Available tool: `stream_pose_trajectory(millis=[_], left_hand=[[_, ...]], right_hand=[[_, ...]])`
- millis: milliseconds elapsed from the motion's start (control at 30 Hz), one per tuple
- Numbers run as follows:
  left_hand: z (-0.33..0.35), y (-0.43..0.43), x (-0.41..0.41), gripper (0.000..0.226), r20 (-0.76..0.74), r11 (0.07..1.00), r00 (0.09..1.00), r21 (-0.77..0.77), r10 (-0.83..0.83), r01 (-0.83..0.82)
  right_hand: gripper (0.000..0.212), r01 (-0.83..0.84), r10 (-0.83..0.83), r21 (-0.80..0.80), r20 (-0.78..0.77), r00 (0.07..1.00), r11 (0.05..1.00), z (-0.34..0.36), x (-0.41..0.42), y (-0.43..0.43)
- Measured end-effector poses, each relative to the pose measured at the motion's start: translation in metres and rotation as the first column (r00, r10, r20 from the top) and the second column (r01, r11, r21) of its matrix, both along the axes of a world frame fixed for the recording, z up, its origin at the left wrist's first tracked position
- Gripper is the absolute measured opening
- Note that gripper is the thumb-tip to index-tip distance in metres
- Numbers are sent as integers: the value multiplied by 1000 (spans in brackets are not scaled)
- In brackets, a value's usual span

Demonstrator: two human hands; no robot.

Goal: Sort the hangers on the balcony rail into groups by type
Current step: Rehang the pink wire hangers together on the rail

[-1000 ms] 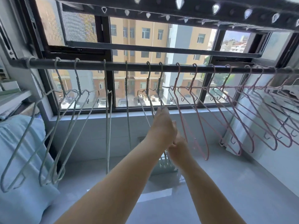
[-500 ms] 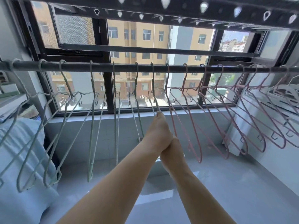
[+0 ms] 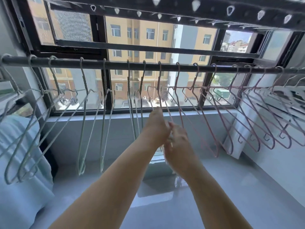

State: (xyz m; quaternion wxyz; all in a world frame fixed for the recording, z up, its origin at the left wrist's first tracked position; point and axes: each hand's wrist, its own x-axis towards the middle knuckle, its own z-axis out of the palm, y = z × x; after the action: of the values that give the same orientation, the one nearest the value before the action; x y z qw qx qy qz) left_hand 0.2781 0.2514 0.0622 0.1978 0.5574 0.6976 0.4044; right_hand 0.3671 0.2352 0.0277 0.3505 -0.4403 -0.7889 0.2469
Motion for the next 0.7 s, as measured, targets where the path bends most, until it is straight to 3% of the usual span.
stream_pose_trajectory(millis=[133,233,367,500,700], left_hand=[[-9,9,6,17,-17,995,999,-95,32,-33],[-16,12,13,14,48,997,998,-68,47,-44],[-15,12,22,18,115,998,992,-32,51,-48],[-12,12,32,15,144,998,988,-22,60,-58],[-15,14,39,18,120,997,989,5,81,-82]], right_hand=[[42,-99,78,-183,-119,990,978,-22,-4,17],[33,-110,56,-191,-268,962,975,-36,-5,26],[36,-78,17,-172,-327,945,982,-39,3,30],[34,-156,74,-179,-396,915,971,-30,13,26],[30,-126,69,-168,-310,948,978,-30,23,27]])
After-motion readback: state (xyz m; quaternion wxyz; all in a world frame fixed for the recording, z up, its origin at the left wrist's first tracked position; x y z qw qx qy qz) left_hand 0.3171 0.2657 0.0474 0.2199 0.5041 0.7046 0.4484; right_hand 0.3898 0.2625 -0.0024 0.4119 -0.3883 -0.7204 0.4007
